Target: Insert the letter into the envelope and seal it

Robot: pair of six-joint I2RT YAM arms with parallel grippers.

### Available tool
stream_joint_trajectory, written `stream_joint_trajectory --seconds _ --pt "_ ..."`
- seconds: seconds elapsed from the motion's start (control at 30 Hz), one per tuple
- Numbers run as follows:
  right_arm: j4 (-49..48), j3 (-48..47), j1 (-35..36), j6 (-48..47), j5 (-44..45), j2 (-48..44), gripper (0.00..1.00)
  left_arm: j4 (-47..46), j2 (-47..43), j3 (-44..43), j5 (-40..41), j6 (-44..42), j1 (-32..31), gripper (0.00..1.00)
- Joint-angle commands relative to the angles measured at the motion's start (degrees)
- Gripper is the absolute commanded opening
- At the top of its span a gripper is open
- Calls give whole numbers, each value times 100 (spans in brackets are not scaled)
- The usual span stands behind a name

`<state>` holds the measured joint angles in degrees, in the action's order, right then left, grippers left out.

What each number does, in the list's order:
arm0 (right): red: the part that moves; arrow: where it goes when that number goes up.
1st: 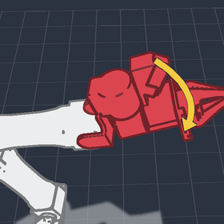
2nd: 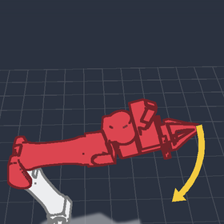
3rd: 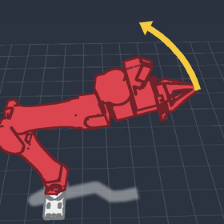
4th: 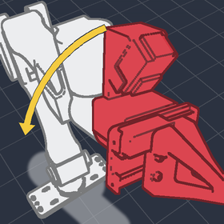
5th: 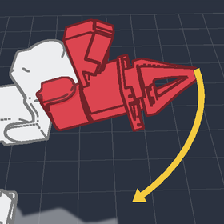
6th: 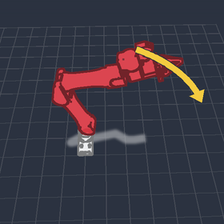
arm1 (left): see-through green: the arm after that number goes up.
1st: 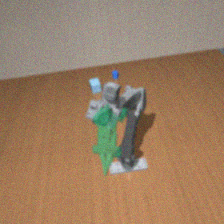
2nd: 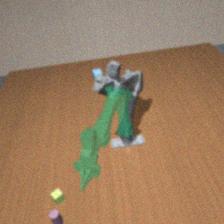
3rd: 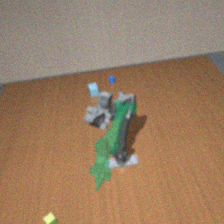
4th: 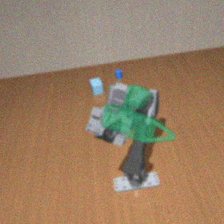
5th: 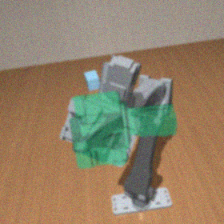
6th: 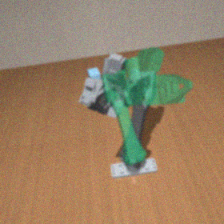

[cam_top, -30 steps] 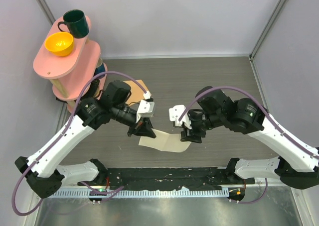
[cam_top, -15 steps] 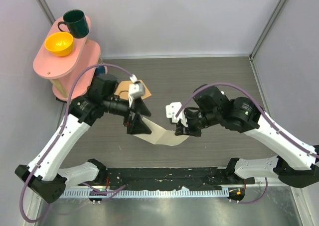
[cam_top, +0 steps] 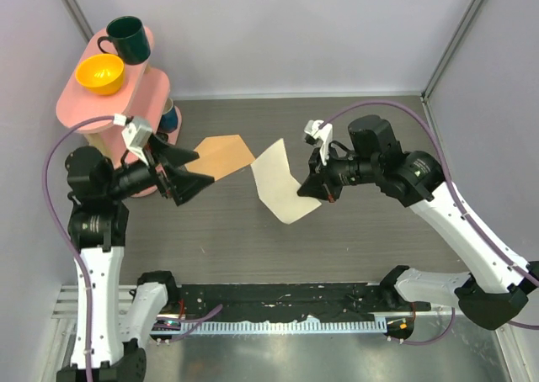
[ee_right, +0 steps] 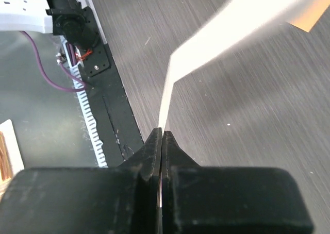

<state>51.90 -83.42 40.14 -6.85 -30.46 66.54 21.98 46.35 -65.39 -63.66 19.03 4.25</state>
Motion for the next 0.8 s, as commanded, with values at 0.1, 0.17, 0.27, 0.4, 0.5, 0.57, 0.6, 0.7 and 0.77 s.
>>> stream_joint_trajectory --seconds 0.1,0.17,0.27,0.4,0.5,0.57,0.6,0.7,0.77 --pt "-690 177 -15 360 -575 -1 1 227 -346 456 -472 -680 -372 100" --pt "-716 185 -15 281 -750 34 1 246 -276 456 -429 -908 -739 100" --pt "-778 168 20 159 -883 60 1 455 -83 439 36 -1495 -1397 100" --pt "-699 54 160 -61 -953 157 1 632 295 439 625 -1876 -2225 100" --pt "-602 -34 336 -307 -953 184 1 580 471 456 1013 -2236 -2700 100" --pt "-506 -113 572 -491 -805 201 1 326 498 596 1013 -2245 -2876 100" --pt "-488 -166 643 -632 -752 192 1 255 498 649 1013 -2272 -2956 100" --pt "-426 -271 924 -896 -506 227 1 237 525 764 1092 -2368 -3377 100" --pt "-400 -315 978 -967 -453 254 1 237 524 834 1162 -2395 -3659 100"
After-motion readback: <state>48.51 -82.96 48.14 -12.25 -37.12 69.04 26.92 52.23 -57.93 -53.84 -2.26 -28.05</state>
